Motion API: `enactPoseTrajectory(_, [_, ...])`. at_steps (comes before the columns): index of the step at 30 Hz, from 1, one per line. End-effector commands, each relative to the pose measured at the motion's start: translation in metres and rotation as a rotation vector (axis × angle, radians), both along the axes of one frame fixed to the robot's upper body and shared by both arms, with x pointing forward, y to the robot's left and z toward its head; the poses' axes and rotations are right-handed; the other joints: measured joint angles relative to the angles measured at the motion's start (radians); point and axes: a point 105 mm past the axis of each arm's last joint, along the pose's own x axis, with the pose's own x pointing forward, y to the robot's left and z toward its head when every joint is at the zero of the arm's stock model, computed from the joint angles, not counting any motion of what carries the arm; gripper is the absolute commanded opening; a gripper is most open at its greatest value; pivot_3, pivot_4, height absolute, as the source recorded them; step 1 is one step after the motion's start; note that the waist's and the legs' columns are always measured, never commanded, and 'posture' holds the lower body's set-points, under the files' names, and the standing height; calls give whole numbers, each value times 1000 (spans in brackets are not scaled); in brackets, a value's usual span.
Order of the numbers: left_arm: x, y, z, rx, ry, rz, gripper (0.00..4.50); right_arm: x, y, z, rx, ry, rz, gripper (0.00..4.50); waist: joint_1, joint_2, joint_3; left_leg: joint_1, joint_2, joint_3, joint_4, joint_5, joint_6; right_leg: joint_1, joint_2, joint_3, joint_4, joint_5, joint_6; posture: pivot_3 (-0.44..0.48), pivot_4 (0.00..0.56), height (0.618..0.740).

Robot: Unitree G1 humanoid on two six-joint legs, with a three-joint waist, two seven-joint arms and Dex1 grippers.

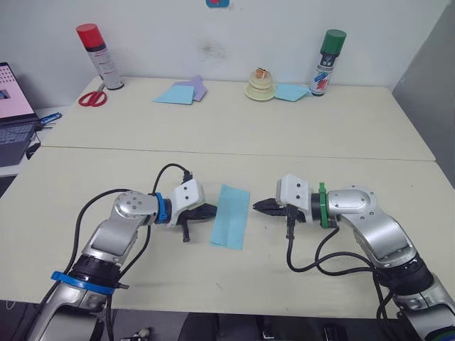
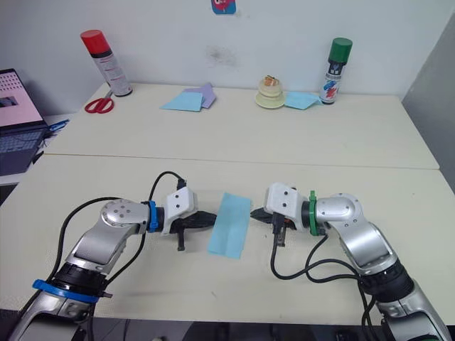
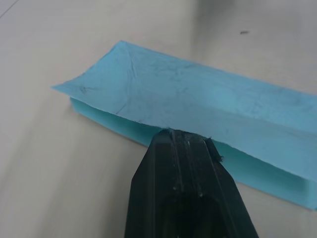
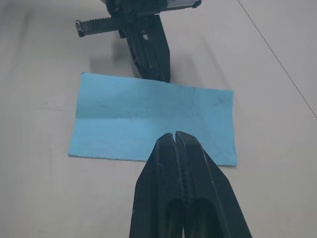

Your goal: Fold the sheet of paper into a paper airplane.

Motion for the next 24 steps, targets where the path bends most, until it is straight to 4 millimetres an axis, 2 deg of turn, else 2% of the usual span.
enactPoseTrajectory(1, [-3,-13,22,-38,-33,-54,0,-8,1,8,-3,-24,40,30,0,0,0,0,0,0,0,0,0,0,0,0,0,0,0,0,150,729])
enactPoseTrajectory(7, [-15,-37,30,-44,-20,-139,0,-14,-10,22,-34,-8,62,30,0,0,0,0,0,0,1,0,0,0,0,0,1,0,0,0,150,729])
enactPoseTrajectory(15, [-10,-68,15,-19,-26,-166,0,-18,-18,37,-66,27,70,30,0,0,0,0,0,-1,4,0,0,1,1,-1,2,0,0,0,150,729])
enactPoseTrajectory(19, [-4,-77,7,-10,-30,-160,0,-13,-17,30,-91,33,37,30,0,0,0,-1,0,-1,9,0,0,1,1,0,3,0,0,0,150,729])
enactPoseTrajectory(24, [-3,-78,2,-4,-26,-154,0,1,-15,1,-151,33,-22,30,0,0,0,-3,1,-1,13,0,1,1,2,0,3,1,1,0,150,729])
